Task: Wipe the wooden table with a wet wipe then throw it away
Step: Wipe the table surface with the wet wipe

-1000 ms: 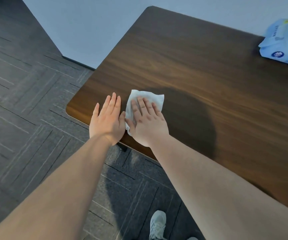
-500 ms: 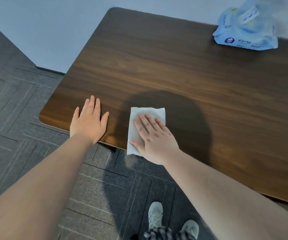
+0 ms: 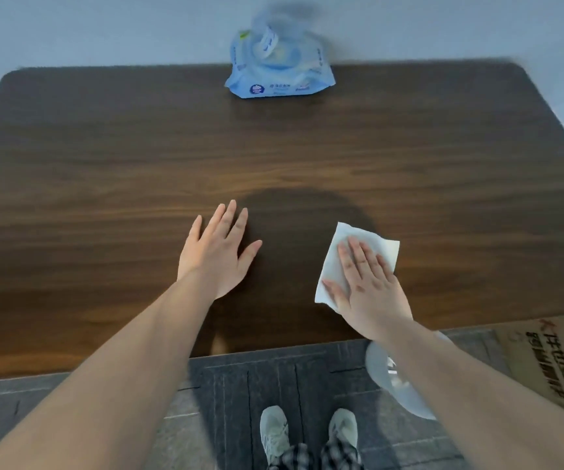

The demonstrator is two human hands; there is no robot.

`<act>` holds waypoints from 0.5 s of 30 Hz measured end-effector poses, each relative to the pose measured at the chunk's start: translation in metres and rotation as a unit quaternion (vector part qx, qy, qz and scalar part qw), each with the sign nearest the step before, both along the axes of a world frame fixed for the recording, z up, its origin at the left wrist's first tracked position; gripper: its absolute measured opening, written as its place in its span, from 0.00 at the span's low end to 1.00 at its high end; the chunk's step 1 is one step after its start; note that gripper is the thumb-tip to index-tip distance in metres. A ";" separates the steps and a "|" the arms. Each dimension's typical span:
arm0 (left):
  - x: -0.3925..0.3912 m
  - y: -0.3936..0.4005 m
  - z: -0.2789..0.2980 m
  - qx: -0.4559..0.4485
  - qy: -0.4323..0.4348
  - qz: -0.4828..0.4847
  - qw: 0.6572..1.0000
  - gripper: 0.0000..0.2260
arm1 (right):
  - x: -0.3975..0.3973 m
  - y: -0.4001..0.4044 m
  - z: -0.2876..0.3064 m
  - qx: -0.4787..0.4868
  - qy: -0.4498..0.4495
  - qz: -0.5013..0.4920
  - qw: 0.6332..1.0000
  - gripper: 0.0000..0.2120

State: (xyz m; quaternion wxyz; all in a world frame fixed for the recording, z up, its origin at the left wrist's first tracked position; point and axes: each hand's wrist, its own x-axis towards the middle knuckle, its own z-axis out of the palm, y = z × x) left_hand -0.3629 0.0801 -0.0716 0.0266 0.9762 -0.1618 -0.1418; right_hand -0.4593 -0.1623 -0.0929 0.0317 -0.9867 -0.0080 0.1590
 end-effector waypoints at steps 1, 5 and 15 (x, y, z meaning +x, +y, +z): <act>0.002 -0.021 -0.001 0.001 0.000 -0.023 1.000 0.30 | -0.003 -0.014 -0.001 -0.001 0.000 -0.021 1.000 0.33; 0.001 -0.103 -0.009 -0.016 -0.009 -0.096 0.995 0.30 | -0.014 -0.073 0.001 -0.014 -0.007 -0.109 0.994 0.36; -0.016 -0.278 -0.022 -0.055 -0.010 -0.249 0.967 0.30 | -0.042 -0.210 -0.003 -0.033 0.017 -0.269 0.963 0.36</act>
